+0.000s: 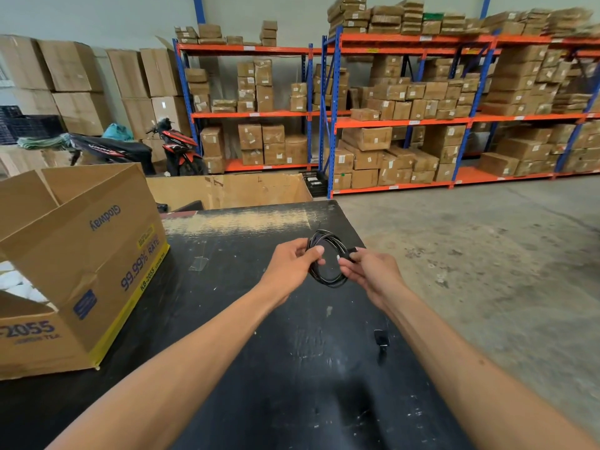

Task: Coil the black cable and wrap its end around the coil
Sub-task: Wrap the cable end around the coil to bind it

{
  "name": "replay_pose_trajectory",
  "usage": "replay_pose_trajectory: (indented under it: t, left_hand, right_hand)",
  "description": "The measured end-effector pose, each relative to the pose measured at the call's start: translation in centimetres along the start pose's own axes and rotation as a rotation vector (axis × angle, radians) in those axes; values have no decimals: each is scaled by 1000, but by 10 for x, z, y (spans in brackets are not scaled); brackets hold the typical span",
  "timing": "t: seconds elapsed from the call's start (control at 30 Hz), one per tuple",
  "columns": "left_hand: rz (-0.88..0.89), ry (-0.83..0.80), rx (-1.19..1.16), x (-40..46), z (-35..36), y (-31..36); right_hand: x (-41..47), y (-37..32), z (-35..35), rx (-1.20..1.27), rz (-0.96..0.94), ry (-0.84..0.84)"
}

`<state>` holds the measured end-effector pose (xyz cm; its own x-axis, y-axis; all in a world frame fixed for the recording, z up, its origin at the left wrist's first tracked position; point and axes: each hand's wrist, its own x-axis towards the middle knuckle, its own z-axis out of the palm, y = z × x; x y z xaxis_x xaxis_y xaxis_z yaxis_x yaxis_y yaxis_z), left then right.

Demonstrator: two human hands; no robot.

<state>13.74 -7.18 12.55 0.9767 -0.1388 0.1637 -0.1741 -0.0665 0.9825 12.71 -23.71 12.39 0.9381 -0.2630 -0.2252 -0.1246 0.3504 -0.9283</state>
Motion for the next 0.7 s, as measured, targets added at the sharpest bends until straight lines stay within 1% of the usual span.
replay_pose_trajectory:
  t: [0.07,0.1,0.13,0.2,0.3,0.33,0.4,0.47,0.57,0.63,0.7]
  left_hand:
    - [53,-8,135,1,-1,0]
    - [75,-18,202,2,-1,0]
    - [85,-33,250,2,-2,-1]
    - [81,-64,273,4,-2,-3]
    - [81,-107,290,3,1,-1]
    - [85,-119,295,3,2,0]
    - [83,-141,310,3,2,2]
    - [50,-168,287,4,0,2]
    - [-34,-207,172,3,1,3]
    - [-74,-197,58,4,1,4]
    - [-144,-185,-102,6,-2,4]
  right_hand:
    - [-1,3,-2,-182,-9,-37]
    - [-2,3,-3,-352,-56,-36]
    - [-2,2,-5,-544,-144,-21]
    - [-3,-1,-8,-864,-391,0]
    - [1,-3,-11,-1131,-817,-116]
    - [4,-3,-12,-1173,-898,-180]
    - [13,-4,-13,-1189,-959,-269]
    - [18,-3,-15,-1201,-1006,-239]
    - [15,-2,-14,-1212,-1039,-157]
    - [12,-2,-13,-1216,-1031,-112]
    - [10,-4,-9,-1176,-967,-135]
